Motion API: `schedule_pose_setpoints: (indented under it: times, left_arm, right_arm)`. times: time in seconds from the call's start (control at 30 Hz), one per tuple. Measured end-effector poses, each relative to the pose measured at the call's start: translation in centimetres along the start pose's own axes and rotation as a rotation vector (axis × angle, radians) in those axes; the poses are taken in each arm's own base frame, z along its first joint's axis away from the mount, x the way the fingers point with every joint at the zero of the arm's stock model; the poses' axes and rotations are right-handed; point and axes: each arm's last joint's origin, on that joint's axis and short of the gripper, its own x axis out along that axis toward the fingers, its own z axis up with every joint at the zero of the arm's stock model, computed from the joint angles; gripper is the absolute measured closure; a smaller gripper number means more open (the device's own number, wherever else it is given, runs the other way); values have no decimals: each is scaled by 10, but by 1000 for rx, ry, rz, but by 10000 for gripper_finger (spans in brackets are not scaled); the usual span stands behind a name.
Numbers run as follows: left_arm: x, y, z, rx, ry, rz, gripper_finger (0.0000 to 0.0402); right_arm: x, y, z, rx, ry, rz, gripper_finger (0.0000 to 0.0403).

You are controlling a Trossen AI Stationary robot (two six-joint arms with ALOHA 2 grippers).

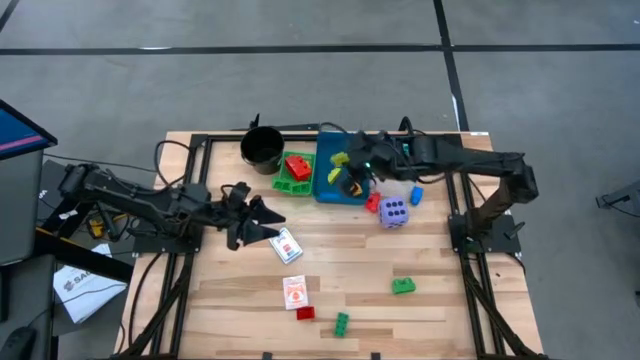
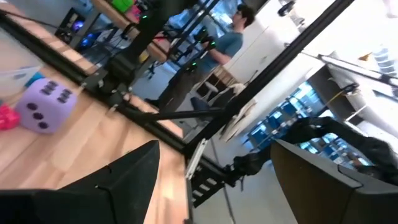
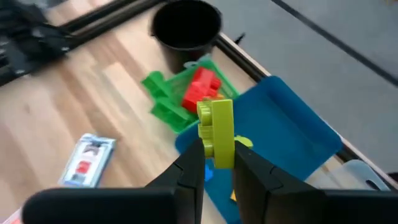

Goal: Pick & Place Toys
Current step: Put the small stud green game piece into the blue bin, then put the small stud red game piece into the blue bin

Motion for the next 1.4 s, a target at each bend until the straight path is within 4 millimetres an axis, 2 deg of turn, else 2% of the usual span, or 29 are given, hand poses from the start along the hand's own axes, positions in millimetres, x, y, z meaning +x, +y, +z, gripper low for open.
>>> schedule_pose_setpoints:
  times: [0.13, 0.3, 0.47, 0.73, 0.83, 1.23, 1.4]
  left_arm:
    - [0, -4, 1, -4, -20, -35, 101]
    - [-1, -10, 5, -11, -62, -88, 101]
    - [-2, -13, 8, -79, -95, -125, 101]
    - [-1, -13, 8, -124, -92, -126, 101]
    - [-1, -13, 8, -124, -92, -126, 101]
    - [-1, -13, 8, -124, -90, -124, 101]
    - [-1, -13, 8, -121, -91, -124, 101]
  right_arm:
    - [32, -17, -5, 40, 67, 12, 347]
    - [73, -31, -24, 109, 147, 71, 347]
    - [94, -42, -41, 181, 202, 46, 347]
    - [101, -48, -47, 202, 224, 23, 345]
    - [103, -47, -48, 208, 215, 26, 331]
    - [103, -43, -50, 260, 205, 35, 166]
    - [96, -26, -56, 223, 227, 102, 147]
